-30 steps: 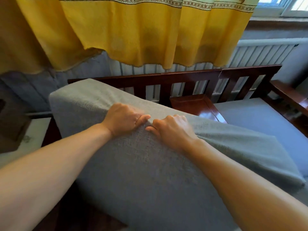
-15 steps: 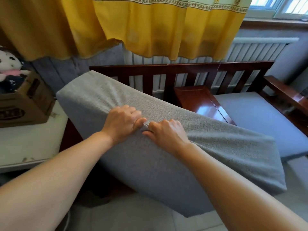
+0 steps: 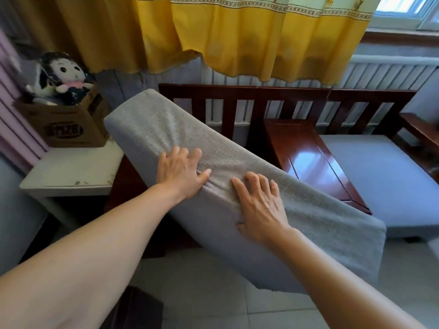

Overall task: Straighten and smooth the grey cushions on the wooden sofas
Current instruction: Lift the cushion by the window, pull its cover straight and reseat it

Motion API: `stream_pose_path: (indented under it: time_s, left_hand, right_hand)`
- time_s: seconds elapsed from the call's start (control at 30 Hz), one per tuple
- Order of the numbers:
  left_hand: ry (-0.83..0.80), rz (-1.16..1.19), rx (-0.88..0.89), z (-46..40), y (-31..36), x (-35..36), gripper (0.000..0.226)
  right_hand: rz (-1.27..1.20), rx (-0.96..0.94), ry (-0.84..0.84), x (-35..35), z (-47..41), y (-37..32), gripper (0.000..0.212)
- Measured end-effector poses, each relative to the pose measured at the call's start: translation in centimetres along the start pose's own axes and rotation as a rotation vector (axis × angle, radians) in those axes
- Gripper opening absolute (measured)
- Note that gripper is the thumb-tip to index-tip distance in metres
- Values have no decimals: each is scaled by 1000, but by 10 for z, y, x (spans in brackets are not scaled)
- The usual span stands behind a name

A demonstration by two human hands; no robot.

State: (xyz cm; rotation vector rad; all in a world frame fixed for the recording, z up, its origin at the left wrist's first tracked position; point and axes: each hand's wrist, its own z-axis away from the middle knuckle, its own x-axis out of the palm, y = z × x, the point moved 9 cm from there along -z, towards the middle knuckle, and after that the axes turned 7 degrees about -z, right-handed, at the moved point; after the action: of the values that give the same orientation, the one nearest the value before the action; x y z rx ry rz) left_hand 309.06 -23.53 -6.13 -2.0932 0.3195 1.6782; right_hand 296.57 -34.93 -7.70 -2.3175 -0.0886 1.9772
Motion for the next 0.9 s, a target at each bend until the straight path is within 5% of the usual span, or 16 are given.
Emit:
stream_pose_path:
  time_s: [0.13, 0.23, 0.37, 0.53, 0.9]
  left_hand:
    - [14, 31, -118, 44, 14, -7, 42]
    - [28, 93, 32, 82, 54, -12, 48]
    - [-178, 198, 273, 116, 89, 4, 58]
    - [-336, 86, 424, 145, 80, 24, 100]
    - [-214, -75, 205, 164, 75, 30, 111]
  right_hand:
    - [-37, -4, -138, 20, 49, 2, 102]
    - [-76, -9, -129, 28, 71, -7, 101]
    - [-110, -13, -52, 41, 91, -16, 106]
    - [-160, -42, 12, 37, 111, -24, 96]
    - [62, 134, 30, 37, 220, 17, 110]
